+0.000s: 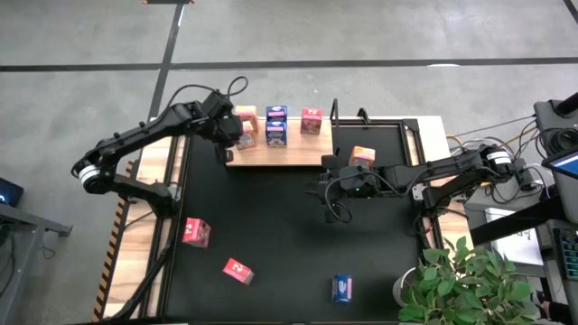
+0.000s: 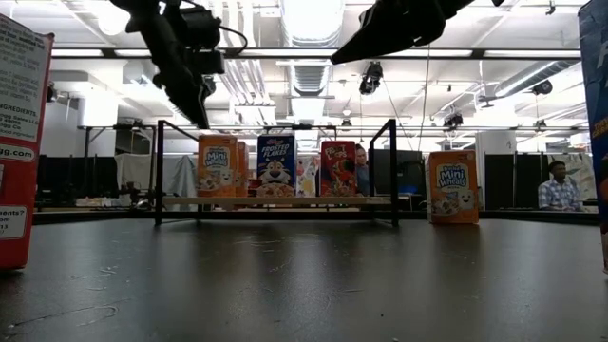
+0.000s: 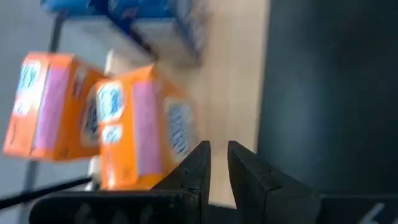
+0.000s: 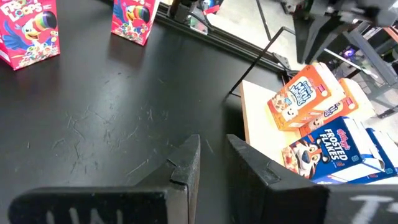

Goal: Stack cereal on shelf
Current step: Put the bottom orange cereal box on the shelf aligned with other orange cereal box

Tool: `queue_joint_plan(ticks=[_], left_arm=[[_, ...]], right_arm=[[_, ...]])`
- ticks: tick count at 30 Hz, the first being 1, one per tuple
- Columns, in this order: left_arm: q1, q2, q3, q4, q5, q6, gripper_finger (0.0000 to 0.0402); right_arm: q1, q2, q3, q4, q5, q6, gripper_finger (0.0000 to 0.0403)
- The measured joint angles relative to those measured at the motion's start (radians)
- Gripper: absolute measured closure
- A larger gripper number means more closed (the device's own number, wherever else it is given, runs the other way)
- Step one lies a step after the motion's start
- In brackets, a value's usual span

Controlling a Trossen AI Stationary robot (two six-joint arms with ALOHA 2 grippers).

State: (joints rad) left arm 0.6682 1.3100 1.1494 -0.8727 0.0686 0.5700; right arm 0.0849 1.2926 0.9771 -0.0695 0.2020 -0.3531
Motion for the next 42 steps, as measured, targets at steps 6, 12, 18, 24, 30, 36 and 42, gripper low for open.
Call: queue_joint_plan(ticks=[6, 12, 18, 24, 30, 36, 42], left_arm=[[0.001, 0.002, -0.012, 0.020, -0.114, 0.006, 0.0363], [0.002, 0.022, -0.012, 0.025, -0.148, 0.019, 0.0363], [0.003, 0.053, -0.013, 0.034, -0.179, 0.020, 0.0363], [0.003, 0.053, -0.013, 0.038, -0.182, 0.019, 0.0363], [-0.003, 0.046, 0.017, 0.035, -0.125, 0.015, 0.0363], [0.006, 0.030, 0.093, 0.045, -0.141, 0.019, 0.0363], [0.047, 0.036, 0.062, 0.066, -0.166, 0.033, 0.0363]], right_arm=[[0.000, 0.000, 0.000, 0.000, 0.000, -0.010, 0.0335], [0.000, 0.000, 0.000, 0.000, 0.000, -0.013, 0.0335], [0.000, 0.000, 0.000, 0.000, 0.000, -0.014, 0.0335], [0.000, 0.000, 0.000, 0.000, 0.000, -0.021, 0.0335], [0.000, 0.000, 0.000, 0.000, 0.000, -0.019, 0.0335], [0.000, 0.000, 0.000, 0.000, 0.000, 0.002, 0.0335], [0.000, 0.000, 0.000, 0.000, 0.000, 0.002, 0.0335]])
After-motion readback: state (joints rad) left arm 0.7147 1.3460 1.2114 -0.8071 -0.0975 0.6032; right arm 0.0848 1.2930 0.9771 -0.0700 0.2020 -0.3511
